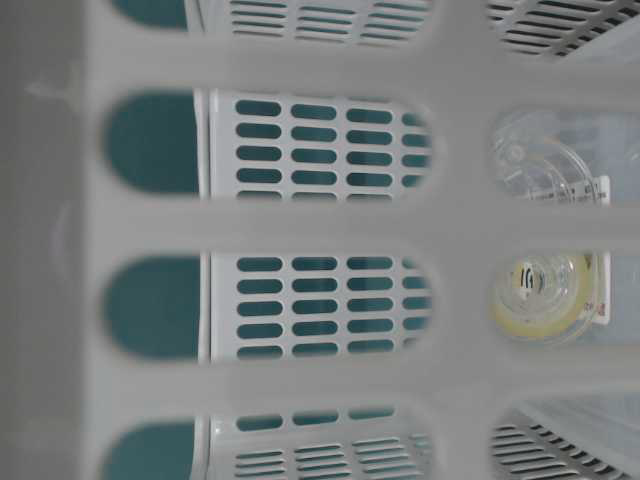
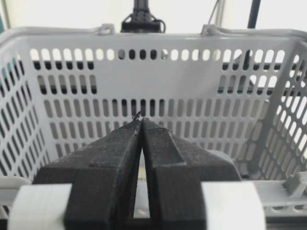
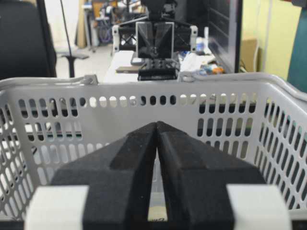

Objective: Pick up the tape dispenser from the shopping basket with the left arm.
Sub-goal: 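Move the left gripper from the left side over the basket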

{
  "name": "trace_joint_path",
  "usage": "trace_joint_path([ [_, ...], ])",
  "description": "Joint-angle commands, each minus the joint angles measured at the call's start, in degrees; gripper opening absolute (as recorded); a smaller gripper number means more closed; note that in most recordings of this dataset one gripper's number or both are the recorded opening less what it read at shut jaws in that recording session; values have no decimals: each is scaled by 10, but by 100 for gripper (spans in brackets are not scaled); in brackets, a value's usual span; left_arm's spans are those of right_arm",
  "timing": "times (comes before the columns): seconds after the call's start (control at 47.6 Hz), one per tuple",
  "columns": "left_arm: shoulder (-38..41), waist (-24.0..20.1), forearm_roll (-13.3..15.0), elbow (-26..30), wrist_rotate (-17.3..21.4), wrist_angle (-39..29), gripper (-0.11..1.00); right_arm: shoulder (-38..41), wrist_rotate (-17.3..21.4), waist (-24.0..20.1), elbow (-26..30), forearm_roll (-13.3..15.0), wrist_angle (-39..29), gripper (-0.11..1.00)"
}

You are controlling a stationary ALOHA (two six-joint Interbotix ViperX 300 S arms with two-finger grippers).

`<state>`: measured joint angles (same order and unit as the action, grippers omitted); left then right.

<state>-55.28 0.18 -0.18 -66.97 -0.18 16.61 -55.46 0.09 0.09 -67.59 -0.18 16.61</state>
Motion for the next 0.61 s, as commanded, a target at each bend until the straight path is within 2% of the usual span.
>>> trace_joint_path([
  [0.0, 4, 2, -23, 33, -13, -6, 6, 6, 8, -1, 13, -4, 5, 0],
  [0.084, 8, 1, -23, 45, -24, -10, 0, 8, 12, 1, 13, -12, 1, 0],
  [0.189, 25, 5, -23, 74, -46, -41, 0, 7, 18, 7, 16, -12, -16, 0],
  [0.273, 45, 11, -23, 110, -58, -110, 0, 9, 18, 8, 22, -12, -50, 0],
  [0.378, 82, 26, -24, 178, -58, -238, 0, 9, 18, 10, 33, -12, -110, 3],
  [0.462, 116, 36, -23, 234, -57, -325, 0, 7, 18, 10, 44, -12, -164, 12],
  [0.588, 170, 44, -24, 309, -59, -426, 0, 7, 18, 10, 58, -12, -231, 35],
])
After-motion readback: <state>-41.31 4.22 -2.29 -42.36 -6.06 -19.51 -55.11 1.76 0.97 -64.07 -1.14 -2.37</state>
